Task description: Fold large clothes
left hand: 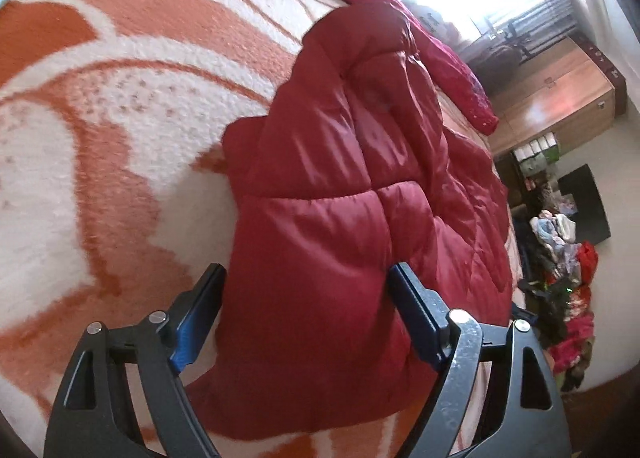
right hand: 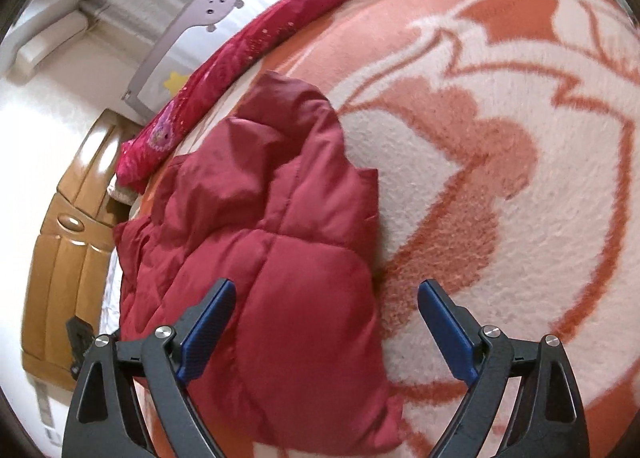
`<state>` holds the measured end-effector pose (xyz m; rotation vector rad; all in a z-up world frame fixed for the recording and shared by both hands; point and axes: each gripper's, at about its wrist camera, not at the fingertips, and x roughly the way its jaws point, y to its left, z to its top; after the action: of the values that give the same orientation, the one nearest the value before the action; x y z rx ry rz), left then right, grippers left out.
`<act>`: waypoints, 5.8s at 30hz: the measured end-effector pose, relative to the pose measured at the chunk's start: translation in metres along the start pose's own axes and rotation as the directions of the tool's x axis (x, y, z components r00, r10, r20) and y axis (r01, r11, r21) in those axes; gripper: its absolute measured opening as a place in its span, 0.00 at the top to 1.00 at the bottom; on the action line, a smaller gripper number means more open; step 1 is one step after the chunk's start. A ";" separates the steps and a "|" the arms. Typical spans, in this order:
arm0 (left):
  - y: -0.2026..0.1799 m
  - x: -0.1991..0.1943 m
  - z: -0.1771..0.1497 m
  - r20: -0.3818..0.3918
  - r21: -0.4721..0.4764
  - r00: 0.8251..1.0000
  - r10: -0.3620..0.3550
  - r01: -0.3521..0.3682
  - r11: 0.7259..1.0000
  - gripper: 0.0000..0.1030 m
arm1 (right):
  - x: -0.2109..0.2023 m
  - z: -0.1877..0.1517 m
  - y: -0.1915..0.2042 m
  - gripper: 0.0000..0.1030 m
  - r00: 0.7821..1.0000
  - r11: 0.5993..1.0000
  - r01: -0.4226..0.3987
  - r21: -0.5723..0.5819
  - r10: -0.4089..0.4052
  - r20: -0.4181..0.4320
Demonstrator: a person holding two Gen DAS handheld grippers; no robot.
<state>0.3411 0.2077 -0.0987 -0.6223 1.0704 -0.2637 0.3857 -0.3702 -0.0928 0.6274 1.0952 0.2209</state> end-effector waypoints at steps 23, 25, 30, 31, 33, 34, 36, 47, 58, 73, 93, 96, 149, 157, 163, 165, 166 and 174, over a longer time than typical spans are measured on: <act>-0.021 0.007 -0.001 -0.009 0.021 0.996 -0.086 0.086 0.996 0.55 | 0.041 0.002 0.005 0.62 0.981 0.985 -0.163 0.053 0.167 -0.097; -0.027 -0.003 -0.004 0.004 0.034 0.996 -0.089 0.089 0.995 0.59 | 0.034 0.000 0.009 0.66 0.984 0.987 -0.156 0.041 0.159 -0.083; -0.044 -0.029 -0.017 0.026 0.077 0.994 -0.102 0.100 0.992 0.62 | 0.004 -0.009 0.024 0.70 0.984 0.985 -0.170 0.011 0.170 -0.049; -0.045 -0.034 -0.020 0.028 0.084 0.994 -0.108 0.105 0.991 0.63 | -0.004 -0.012 0.026 0.70 0.983 0.984 -0.178 0.004 0.178 -0.043; -0.046 -0.050 -0.033 0.031 0.094 0.992 -0.123 0.120 0.988 0.63 | -0.019 -0.021 0.031 0.70 0.981 0.982 -0.189 -0.005 0.189 -0.038; -0.040 -0.059 -0.040 0.033 0.096 0.991 -0.130 0.126 0.987 0.63 | -0.025 -0.025 0.031 0.71 0.981 0.981 -0.193 -0.010 0.193 -0.037; -0.038 -0.078 -0.058 0.039 0.104 0.988 -0.150 0.145 0.984 0.63 | -0.045 -0.040 0.034 0.71 0.979 0.979 -0.204 -0.027 0.203 -0.037; -0.026 -0.149 -0.155 0.033 0.087 0.983 -0.182 0.179 0.980 0.63 | -0.116 -0.150 0.026 0.71 0.962 0.966 -0.258 -0.014 0.256 -0.092; 0.012 -0.128 -0.183 0.014 -0.019 0.995 -0.103 0.103 0.994 0.60 | -0.100 -0.179 -0.003 0.68 0.978 0.984 -0.179 0.015 0.179 -0.106; 0.004 -0.121 -0.189 0.072 0.038 0.995 0.075 -0.078 0.996 0.34 | -0.091 -0.190 -0.010 0.34 0.995 0.996 -0.083 0.028 0.085 -0.052; -0.017 -0.162 -0.197 0.234 0.033 0.950 0.209 -0.222 0.974 0.26 | -0.101 -0.193 0.007 0.21 0.995 0.993 0.103 -0.062 -0.102 0.013; -0.021 -0.165 -0.199 0.240 0.035 0.947 0.211 -0.226 0.974 0.26 | -0.107 -0.193 0.013 0.21 0.992 0.988 0.126 -0.087 -0.124 0.027; -0.074 -0.011 -0.103 0.009 0.166 0.915 0.402 -0.398 0.902 0.26 | 0.009 -0.144 0.113 0.39 0.973 0.926 0.208 -0.315 -0.229 -0.032; -0.045 -0.001 -0.084 0.036 0.081 0.948 0.316 -0.318 0.945 0.25 | 0.007 -0.137 0.092 0.39 0.980 0.952 0.197 -0.234 -0.199 0.013; -0.054 -0.032 -0.094 0.076 0.067 0.960 0.269 -0.274 0.959 0.26 | 0.010 -0.137 0.088 0.39 0.983 0.955 0.184 -0.232 -0.184 0.019; -0.060 -0.046 -0.101 0.094 0.077 0.962 0.256 -0.264 0.961 0.26 | 0.010 -0.136 0.088 0.39 0.982 0.953 0.186 -0.237 -0.187 0.018; -0.064 -0.058 -0.109 0.106 0.086 0.965 0.241 -0.251 0.964 0.26 | 0.010 -0.136 0.089 0.38 0.982 0.953 0.187 -0.238 -0.189 0.017; -0.096 -0.113 -0.181 0.135 0.223 0.979 0.156 -0.183 0.958 0.26 | 0.000 -0.137 0.092 0.37 0.986 0.957 0.168 -0.238 -0.165 0.036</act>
<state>0.1377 0.1233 -0.0187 -0.3272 0.9574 -0.1978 0.2775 -0.2458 -0.0820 0.3178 1.0805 0.1986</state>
